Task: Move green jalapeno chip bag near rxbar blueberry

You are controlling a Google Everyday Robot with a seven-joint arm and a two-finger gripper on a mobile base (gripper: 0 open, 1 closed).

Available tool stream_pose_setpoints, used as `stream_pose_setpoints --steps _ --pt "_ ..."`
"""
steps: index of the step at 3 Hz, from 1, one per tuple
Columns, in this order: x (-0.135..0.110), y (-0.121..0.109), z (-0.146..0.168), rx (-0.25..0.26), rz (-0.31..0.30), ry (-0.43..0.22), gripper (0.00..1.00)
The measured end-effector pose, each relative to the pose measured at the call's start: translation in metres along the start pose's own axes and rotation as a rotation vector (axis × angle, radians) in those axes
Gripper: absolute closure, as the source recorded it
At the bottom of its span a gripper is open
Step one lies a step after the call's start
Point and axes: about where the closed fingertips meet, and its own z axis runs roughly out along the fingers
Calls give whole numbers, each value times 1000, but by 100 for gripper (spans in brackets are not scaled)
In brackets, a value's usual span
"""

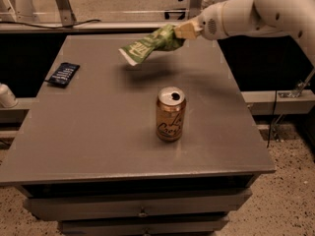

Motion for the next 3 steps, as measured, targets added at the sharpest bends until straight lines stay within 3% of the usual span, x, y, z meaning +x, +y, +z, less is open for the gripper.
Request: stream_pose_setpoints --steps 1,3 --pt "-9 48 22 -21 1 -3 100" --pt "11 120 82 -44 -43 58 100"
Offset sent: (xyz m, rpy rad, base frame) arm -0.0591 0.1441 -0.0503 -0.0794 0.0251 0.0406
